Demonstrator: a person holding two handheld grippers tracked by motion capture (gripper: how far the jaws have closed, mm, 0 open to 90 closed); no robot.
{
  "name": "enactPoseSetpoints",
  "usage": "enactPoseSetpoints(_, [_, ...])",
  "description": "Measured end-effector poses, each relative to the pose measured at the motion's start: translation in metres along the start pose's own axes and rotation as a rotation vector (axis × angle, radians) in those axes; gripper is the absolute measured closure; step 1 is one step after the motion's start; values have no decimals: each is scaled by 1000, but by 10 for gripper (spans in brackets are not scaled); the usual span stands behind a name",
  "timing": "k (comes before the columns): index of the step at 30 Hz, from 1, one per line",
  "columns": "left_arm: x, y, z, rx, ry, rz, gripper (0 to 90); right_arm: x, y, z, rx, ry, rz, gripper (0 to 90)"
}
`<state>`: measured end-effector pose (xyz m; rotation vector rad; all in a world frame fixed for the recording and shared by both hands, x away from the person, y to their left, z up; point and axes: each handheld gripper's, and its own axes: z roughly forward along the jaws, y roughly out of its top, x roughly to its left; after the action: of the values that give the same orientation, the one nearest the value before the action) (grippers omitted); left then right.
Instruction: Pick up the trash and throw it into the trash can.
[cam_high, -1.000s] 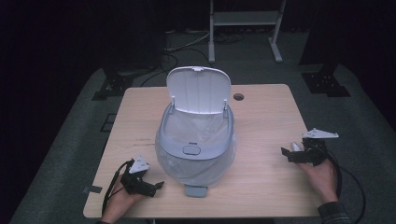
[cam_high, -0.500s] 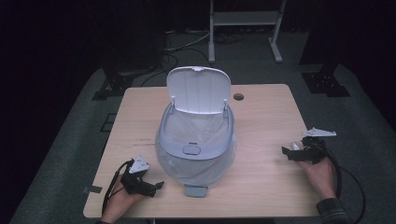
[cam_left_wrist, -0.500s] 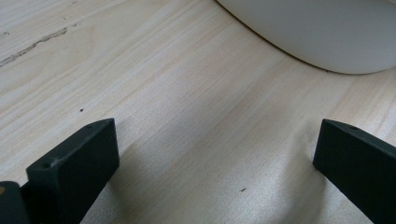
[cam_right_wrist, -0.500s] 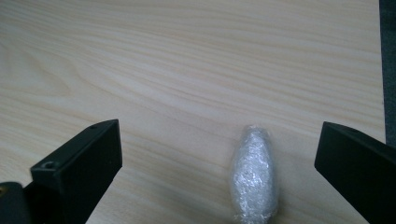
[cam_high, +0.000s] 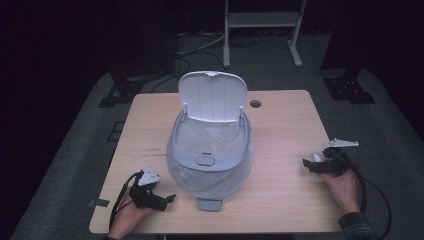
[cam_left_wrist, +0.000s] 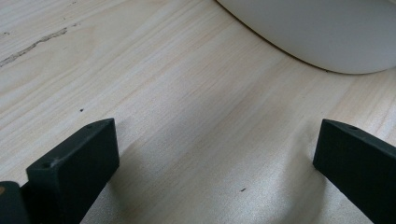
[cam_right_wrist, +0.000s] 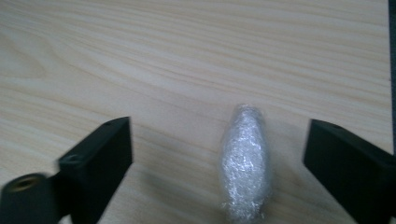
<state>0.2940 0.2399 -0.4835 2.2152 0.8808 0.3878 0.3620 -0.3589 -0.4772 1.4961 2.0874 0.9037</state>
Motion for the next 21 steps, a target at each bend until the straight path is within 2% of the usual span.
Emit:
enactPoseSetpoints(5, [0,0,0,0,1,0,0,0,-2,3,30,-11,3,139])
enactPoseSetpoints(12, [0,0,0,0,1,0,0,0,-3,2,28,-24,-5,178])
enactPoseSetpoints(18, [0,0,0,0,0,0,0,1,-4,0,13,-28,-2,255])
enactPoseSetpoints(21, [0,0,0,0,1,0,0,0,-4,-1,11,-25,-6,337])
